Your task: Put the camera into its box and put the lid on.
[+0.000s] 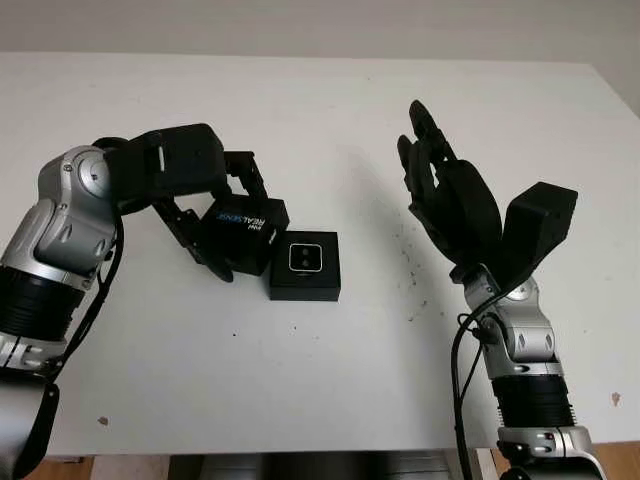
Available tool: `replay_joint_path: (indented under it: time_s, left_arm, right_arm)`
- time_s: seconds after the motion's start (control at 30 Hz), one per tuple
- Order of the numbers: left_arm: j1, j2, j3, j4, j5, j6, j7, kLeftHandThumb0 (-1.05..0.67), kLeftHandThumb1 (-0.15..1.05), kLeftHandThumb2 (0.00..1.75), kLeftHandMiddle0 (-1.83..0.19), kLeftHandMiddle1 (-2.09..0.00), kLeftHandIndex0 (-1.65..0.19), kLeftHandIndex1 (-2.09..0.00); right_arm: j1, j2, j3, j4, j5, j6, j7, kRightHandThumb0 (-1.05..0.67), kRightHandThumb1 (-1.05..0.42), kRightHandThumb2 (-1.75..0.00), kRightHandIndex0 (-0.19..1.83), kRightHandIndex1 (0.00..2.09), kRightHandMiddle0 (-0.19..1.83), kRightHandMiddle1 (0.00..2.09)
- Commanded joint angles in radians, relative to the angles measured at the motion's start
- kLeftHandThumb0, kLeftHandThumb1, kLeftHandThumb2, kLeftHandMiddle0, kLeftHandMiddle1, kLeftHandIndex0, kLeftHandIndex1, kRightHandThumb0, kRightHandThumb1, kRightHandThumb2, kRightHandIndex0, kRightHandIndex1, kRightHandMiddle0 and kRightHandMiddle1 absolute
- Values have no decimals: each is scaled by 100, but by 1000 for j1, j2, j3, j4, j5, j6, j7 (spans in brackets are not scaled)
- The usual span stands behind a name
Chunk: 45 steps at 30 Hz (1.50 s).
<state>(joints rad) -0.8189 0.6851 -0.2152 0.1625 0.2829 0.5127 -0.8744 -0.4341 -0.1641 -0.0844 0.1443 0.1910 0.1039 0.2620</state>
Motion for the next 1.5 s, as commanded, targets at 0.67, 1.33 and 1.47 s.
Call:
replay_joint_path:
  time_s: [0.67,1.33,1.47]
  left_arm:
    - [30,-127,45,-310,-181,571,252,-32,105,22,-31,-169,-22,-161]
    - [54,-78,-1,-323,-255,618,271,-32,105,20,-30,-177,-18,-165]
    - [63,-73,-1,-324,-260,596,275,-31,105,20,-27,-178,-16,-166]
  right_arm:
    - [16,45,24,17,-24,-40,-26,-71,-105,-65,-8,6,-7,7]
    - [17,56,25,19,-30,-56,-31,-71,-105,-64,-7,6,-7,7]
    - [18,58,24,17,-28,-53,-31,-72,-105,-63,-7,6,-6,7]
